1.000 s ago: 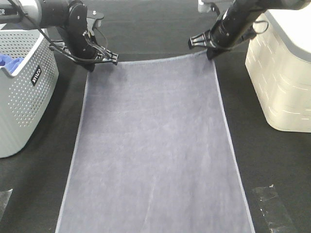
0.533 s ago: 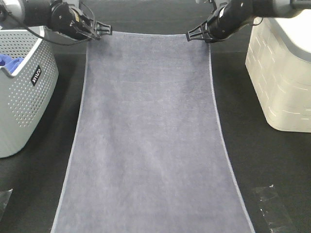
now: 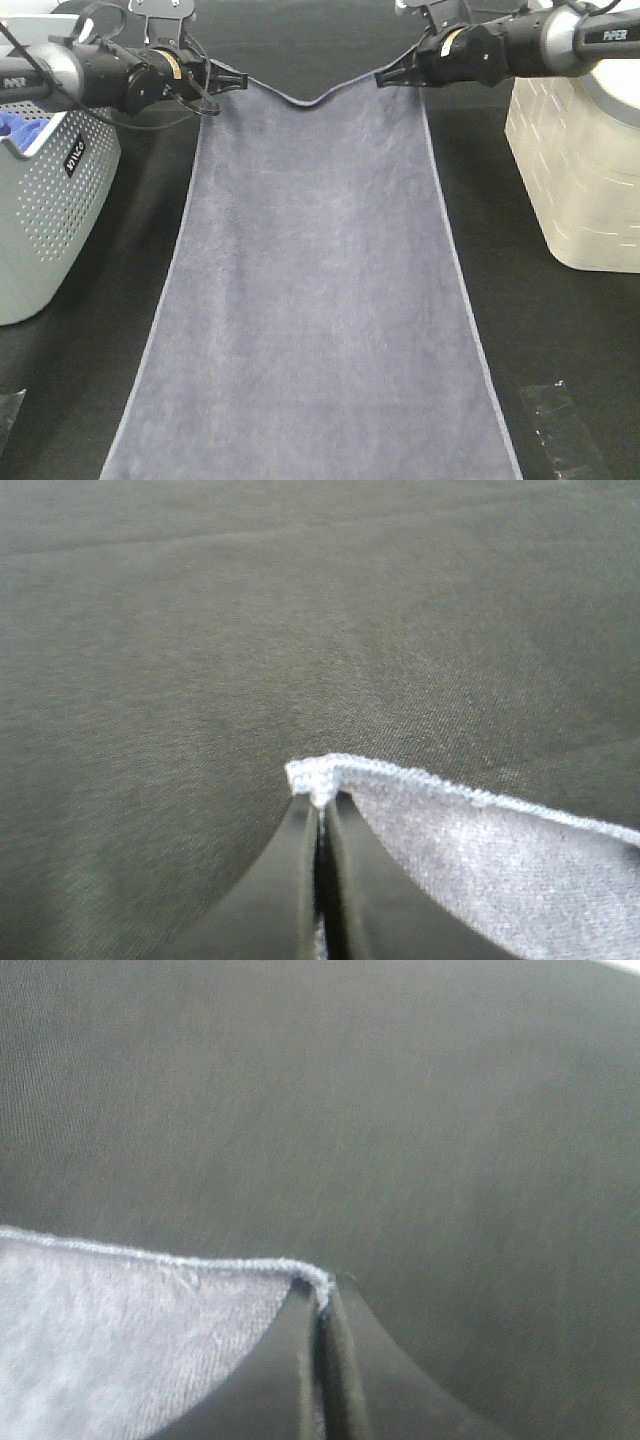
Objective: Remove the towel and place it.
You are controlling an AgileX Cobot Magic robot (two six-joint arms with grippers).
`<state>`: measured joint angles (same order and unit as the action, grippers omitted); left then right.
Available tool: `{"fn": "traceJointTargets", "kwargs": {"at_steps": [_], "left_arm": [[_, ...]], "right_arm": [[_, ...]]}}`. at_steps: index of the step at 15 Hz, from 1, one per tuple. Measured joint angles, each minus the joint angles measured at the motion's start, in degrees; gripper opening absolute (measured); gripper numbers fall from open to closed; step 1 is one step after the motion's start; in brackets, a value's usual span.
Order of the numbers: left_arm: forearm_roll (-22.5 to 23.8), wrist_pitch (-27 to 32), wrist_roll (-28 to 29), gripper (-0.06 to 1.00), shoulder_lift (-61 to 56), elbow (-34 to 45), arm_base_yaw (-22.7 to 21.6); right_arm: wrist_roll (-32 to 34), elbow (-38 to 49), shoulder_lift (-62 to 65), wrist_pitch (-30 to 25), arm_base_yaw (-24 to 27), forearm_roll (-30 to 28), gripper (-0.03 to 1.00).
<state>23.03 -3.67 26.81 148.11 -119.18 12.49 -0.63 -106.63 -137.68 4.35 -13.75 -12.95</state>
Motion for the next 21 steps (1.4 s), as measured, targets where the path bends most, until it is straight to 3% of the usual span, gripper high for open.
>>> {"fn": "traceJointTargets", "kwargs": {"at_steps": [6, 11, 14, 17, 19, 21], "left_arm": [[0.2, -4.2, 0.1, 0.00, 6.1, -9.9, -1.1], [0.3, -5.6, 0.1, 0.00, 11.9, -12.5, -1.6], [0.3, -5.2, 0.1, 0.11, 12.5, -12.5, -1.9], [0.3, -5.1, 0.1, 0.43, 12.5, -12.7, -2.1], [0.3, -5.0, 0.1, 0.58, 12.5, -12.7, -2.1], [0.3, -4.9, 0.1, 0.61, 12.5, -12.7, -2.1]], "right_arm": [[-0.9, 0.0, -3.2, 7.6, 2.1, 1.6, 0.00], [-9.5, -2.5, -8.3, 12.6, 2.1, 8.4, 0.01], [-12.6, -2.9, -9.5, 12.6, 2.1, 13.6, 0.20], [-12.7, -2.9, -9.5, 13.1, 2.1, 16.4, 0.50], [-12.9, -2.9, -9.5, 13.1, 2.1, 16.6, 0.72], [-13.0, -2.9, -9.5, 13.1, 2.1, 17.5, 0.78]]}}
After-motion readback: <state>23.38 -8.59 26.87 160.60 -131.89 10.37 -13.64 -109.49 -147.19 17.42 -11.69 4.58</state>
